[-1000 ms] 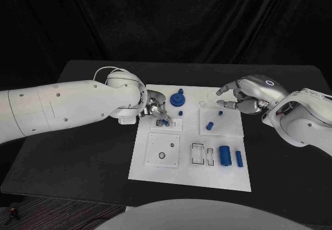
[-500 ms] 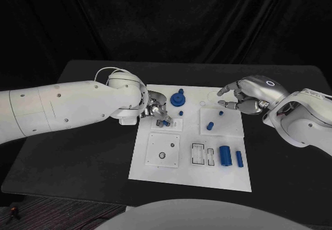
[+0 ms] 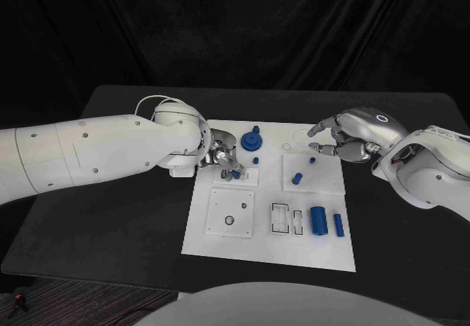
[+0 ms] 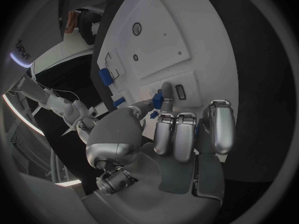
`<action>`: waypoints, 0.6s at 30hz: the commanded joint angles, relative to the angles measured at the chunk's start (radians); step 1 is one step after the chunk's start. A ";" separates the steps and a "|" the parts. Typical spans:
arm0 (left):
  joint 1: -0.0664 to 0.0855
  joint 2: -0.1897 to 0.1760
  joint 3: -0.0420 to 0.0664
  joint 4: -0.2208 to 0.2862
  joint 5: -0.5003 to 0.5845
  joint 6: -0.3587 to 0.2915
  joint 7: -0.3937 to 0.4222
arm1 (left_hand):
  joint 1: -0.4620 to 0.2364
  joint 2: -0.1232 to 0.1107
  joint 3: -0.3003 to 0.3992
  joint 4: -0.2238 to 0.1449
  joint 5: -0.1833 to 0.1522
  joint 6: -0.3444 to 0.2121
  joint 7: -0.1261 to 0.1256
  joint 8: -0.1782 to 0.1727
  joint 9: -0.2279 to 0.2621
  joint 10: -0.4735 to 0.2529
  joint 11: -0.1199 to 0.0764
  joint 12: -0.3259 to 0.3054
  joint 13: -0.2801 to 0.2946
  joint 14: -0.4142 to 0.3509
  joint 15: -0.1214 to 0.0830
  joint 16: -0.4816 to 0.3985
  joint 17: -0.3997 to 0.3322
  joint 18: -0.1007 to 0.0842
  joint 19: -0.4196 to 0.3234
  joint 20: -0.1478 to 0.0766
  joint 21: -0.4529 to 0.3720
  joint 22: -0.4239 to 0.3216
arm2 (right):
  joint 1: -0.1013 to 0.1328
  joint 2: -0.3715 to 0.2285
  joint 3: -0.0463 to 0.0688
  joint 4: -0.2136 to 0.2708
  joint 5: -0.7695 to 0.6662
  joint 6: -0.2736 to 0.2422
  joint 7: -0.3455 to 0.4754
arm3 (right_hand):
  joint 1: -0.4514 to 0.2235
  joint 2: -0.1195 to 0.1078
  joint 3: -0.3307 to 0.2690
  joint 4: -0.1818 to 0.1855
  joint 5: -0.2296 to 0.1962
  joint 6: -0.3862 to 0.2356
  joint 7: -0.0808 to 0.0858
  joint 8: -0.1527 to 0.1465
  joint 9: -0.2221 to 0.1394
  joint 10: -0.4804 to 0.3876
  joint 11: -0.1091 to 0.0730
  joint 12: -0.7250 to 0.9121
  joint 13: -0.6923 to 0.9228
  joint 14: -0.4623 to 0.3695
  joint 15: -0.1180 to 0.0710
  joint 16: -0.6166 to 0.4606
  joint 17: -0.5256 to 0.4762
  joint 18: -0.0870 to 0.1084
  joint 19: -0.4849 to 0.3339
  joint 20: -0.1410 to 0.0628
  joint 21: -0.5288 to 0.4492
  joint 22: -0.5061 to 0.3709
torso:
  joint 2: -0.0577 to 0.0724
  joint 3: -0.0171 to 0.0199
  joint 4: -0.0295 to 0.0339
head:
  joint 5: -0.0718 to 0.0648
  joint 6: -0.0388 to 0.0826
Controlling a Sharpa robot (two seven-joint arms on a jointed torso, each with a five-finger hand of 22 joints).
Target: Assemble the parts on the task board
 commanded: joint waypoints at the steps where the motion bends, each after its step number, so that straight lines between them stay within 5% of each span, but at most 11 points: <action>1: -0.002 0.004 0.000 -0.001 0.002 0.009 0.012 | -0.008 -0.001 -0.001 0.006 -0.005 0.005 0.002 -0.005 -0.001 0.105 -0.005 0.003 0.263 0.103 -0.007 0.003 0.263 0.017 -0.006 -0.002 -0.007 0.103 | -0.003 -0.001 0.000 0.000 -0.002 0.010 -0.022 | 0.012 0.000 0.006 -0.002 0.003 0.006 0.000 -0.005 -0.001 -0.006 0.000 -0.006 0.060 0.050 0.002 -0.006 -0.001 0.021 0.007 0.003 -0.004 0.184 | 0.000 -0.0012 0.0000 | 0.001 0.000; 18: -0.002 0.008 0.000 -0.002 0.002 0.021 0.009 | -0.010 -0.002 -0.004 0.009 -0.014 0.005 0.002 -0.007 -0.002 0.099 -0.005 -0.002 0.258 0.103 -0.008 0.003 0.263 0.020 -0.012 -0.003 -0.015 0.098 | -0.006 0.000 0.000 0.000 -0.002 0.017 -0.028 | 0.017 -0.002 0.011 -0.005 0.011 0.007 0.000 -0.006 -0.002 -0.010 0.000 -0.012 0.052 0.049 0.002 -0.007 -0.004 0.021 0.006 0.003 -0.007 0.184 | 0.000 0.0001 -0.0002 | 0.004 0.000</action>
